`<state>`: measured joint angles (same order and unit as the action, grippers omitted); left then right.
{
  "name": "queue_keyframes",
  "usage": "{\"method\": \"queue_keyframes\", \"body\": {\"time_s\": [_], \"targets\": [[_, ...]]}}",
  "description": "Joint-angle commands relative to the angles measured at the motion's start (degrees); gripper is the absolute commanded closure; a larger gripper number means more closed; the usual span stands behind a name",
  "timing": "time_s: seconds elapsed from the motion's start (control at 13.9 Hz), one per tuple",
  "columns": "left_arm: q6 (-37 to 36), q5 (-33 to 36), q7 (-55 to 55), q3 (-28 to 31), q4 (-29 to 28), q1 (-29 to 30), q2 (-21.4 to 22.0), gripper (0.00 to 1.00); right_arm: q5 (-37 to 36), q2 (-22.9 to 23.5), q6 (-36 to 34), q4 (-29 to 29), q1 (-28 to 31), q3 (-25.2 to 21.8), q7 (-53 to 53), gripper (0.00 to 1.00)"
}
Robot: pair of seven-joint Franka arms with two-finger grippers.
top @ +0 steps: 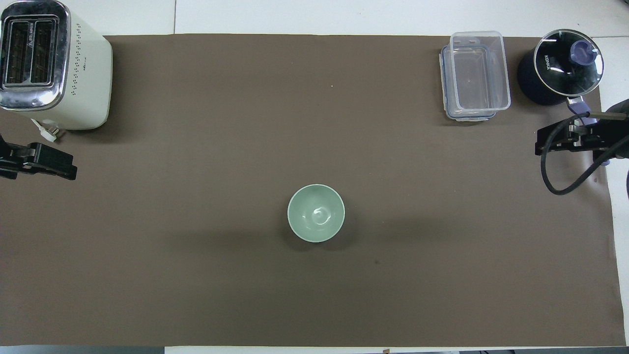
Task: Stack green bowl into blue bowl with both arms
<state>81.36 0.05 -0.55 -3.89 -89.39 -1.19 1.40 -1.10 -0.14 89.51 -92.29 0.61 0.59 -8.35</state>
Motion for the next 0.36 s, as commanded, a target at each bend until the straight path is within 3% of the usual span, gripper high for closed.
{"method": "queue_keyframes", "body": {"time_s": [0.0, 0.29], "targets": [[0.2, -0.4, -0.16, 0.37, -0.43, -0.04, 0.8, 0.0, -0.04, -1.35, 0.4, -1.49, 0.44, 0.38, 1.93, 0.0], [0.2, -0.4, -0.16, 0.29, -0.43, -0.04, 0.8, 0.0, 0.05, -1.26, 0.58, -1.49, 0.27, 0.38, 1.67, 0.0]]}}
